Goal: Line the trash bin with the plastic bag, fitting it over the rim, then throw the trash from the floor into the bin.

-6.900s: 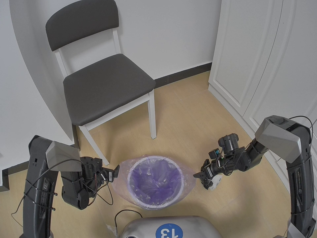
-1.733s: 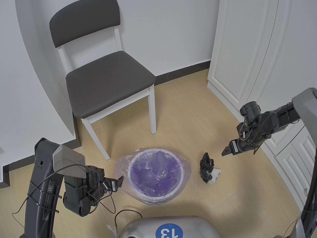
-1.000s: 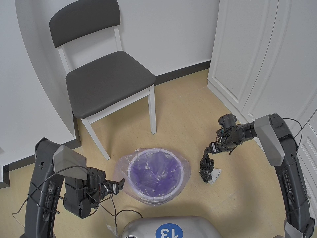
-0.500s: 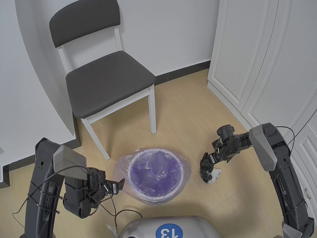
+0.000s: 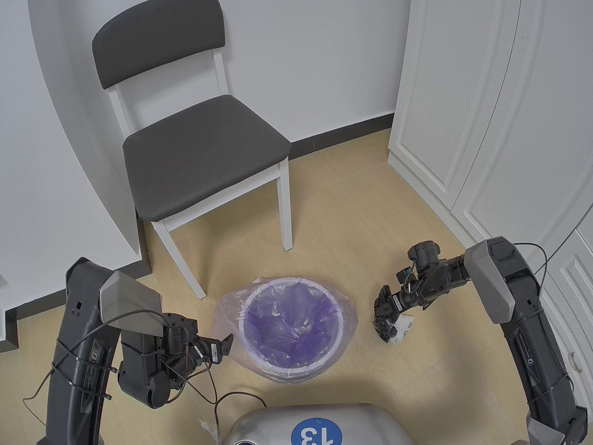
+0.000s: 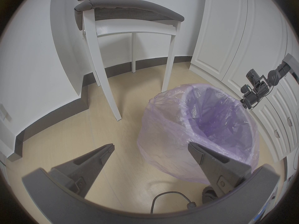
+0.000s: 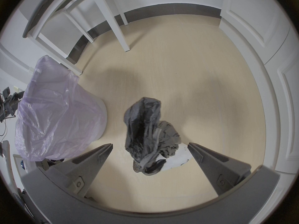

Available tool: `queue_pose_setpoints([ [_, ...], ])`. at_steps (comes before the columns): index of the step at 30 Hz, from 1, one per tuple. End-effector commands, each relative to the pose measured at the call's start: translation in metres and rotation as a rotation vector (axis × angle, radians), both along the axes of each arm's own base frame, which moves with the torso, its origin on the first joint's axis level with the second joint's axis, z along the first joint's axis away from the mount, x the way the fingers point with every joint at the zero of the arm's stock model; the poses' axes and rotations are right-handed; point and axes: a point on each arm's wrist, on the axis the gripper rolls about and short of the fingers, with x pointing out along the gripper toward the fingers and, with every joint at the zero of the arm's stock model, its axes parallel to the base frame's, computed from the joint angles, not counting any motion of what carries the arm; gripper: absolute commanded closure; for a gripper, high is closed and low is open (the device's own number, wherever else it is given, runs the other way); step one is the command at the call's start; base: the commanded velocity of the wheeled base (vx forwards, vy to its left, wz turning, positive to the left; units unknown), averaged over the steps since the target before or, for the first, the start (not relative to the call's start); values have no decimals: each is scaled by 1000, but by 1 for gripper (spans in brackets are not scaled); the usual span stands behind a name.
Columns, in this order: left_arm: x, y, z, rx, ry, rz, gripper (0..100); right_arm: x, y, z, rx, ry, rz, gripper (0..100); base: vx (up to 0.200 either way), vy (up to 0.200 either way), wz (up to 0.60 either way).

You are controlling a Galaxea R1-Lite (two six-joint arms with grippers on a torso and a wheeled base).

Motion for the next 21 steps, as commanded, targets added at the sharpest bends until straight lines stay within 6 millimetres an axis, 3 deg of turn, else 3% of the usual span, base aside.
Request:
queue_pose_setpoints([
  [1, 1, 0, 1, -4, -17, 0, 0, -1, 0, -2, -2, 5, 1, 0, 0, 0, 0],
  [2, 1, 0, 1, -4, -17, 0, 0, -1, 0, -2, -2, 5, 1, 100, 0, 0, 0],
  [21, 0, 0, 1, -5, -15, 2, 0, 1, -5, -2, -13, -1, -15, 100, 0, 0, 0],
])
